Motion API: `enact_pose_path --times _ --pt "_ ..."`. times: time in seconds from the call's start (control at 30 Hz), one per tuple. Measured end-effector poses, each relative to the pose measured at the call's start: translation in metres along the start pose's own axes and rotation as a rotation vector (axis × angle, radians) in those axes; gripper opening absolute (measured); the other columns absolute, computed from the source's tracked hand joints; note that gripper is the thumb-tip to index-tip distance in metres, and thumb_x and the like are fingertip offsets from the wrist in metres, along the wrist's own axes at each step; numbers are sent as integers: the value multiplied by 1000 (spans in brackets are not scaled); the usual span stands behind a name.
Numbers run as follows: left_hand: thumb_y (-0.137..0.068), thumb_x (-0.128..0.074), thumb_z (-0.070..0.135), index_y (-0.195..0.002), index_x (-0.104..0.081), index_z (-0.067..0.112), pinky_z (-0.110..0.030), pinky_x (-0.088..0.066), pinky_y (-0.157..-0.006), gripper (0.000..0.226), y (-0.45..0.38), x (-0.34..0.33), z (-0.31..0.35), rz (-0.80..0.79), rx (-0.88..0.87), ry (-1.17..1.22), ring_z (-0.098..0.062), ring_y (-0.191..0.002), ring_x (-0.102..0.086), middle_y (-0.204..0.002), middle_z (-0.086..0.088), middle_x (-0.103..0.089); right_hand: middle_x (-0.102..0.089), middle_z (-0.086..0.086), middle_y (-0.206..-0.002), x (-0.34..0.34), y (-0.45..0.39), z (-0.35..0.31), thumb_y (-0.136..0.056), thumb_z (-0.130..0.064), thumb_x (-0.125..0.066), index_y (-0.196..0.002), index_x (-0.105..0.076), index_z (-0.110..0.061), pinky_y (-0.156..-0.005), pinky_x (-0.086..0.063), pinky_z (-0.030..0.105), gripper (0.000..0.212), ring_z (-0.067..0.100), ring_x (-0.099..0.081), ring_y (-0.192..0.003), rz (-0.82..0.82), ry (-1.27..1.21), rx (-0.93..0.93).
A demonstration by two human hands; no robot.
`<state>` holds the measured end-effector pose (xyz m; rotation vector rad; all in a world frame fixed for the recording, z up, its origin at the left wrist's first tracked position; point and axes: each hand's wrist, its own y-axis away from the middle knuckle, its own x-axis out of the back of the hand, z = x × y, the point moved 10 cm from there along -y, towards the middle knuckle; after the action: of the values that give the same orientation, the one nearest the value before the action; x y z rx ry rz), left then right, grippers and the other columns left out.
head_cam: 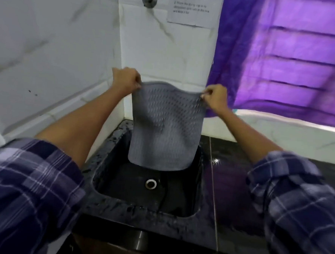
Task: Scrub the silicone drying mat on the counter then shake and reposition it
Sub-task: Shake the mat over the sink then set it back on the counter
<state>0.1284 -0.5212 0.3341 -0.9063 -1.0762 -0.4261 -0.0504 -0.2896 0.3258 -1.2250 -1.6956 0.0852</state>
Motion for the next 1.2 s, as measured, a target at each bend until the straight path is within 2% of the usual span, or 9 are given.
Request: enact_pose_path --times 0.1,0.27,0.47,0.57,0.63,0.7,0.8,0.9,1.2 --pt "-88 -63 16 -110 -71 14 -42 -33 -105 23 -8 35 17 92 0 60 -31 -118 -57 -118 -10 -68 -74 23 -94 50 -19 15 -76 -4 -68 -93 -74 3 -63 -43 15 20 24 -64 -80 -8 69 -14" --pt "-84 -69 15 -105 -71 12 -42 -33 -101 21 -2 57 101 117 -126 139 -28 -117 -57 -111 -9 -71 -74 21 -101 140 -12 44 -78 -6 -63 -99 -74 0 -78 -43 29 24 31 -66 -97 127 127 -36" --pt "-80 -74 17 -103 -72 8 -39 -44 -95 25 32 27 196 -5 -199 298 -29 -109 -62 -108 -13 -71 -75 19 -97 232 29 104 -76 -7 -66 -96 -75 -2 -63 -37 23 22 17 -59 -79 193 130 -82" --pt "-79 -76 10 -104 -72 -1 -21 -47 -77 28 45 7 239 -189 -265 344 -16 -79 -65 -98 -21 -71 -74 9 -76 266 47 127 -74 -4 -68 -97 -74 2 -57 -35 9 25 -7 -52 -55 136 58 -61" --pt "-78 -77 8 -104 -71 -3 0 -39 -58 29 53 0 260 -257 -289 350 -1 -58 -56 -74 -8 -66 -61 -19 -52 282 54 142 -73 -1 -69 -98 -73 3 -53 -33 5 26 -13 -48 -42 66 69 -49" --pt "-79 -76 8 -102 -72 -2 0 -38 -54 26 55 -2 276 -279 -282 391 -2 -60 -52 -66 5 -56 -55 -21 -38 294 61 157 -72 2 -69 -99 -71 5 -49 -32 5 27 -15 -46 -39 6 103 -40" --pt "-81 -75 7 -84 -71 7 -19 -47 -65 5 57 -9 294 -393 -254 508 -14 -85 -54 -71 5 -58 -55 -26 -35 304 70 181 -73 6 -70 -101 -69 10 -53 -33 13 28 -13 -44 -35 -51 93 -55" --pt "-84 -70 5 -71 -67 19 -23 -57 -62 19 52 -17 305 -540 -243 540 -9 -81 -52 -75 6 -60 -54 -27 -34 302 67 206 -76 5 -70 -103 -68 9 -53 -36 16 28 -10 -44 -33 -109 56 -115" --pt "-85 -70 10 -101 -71 6 -26 -60 -64 16 15 -154 319 -886 -172 316 -11 -62 -45 -71 -4 -50 -62 -7 -42 204 33 303 -78 11 -65 -99 -68 5 -42 -42 8 22 0 -53 -42 -429 92 -316"
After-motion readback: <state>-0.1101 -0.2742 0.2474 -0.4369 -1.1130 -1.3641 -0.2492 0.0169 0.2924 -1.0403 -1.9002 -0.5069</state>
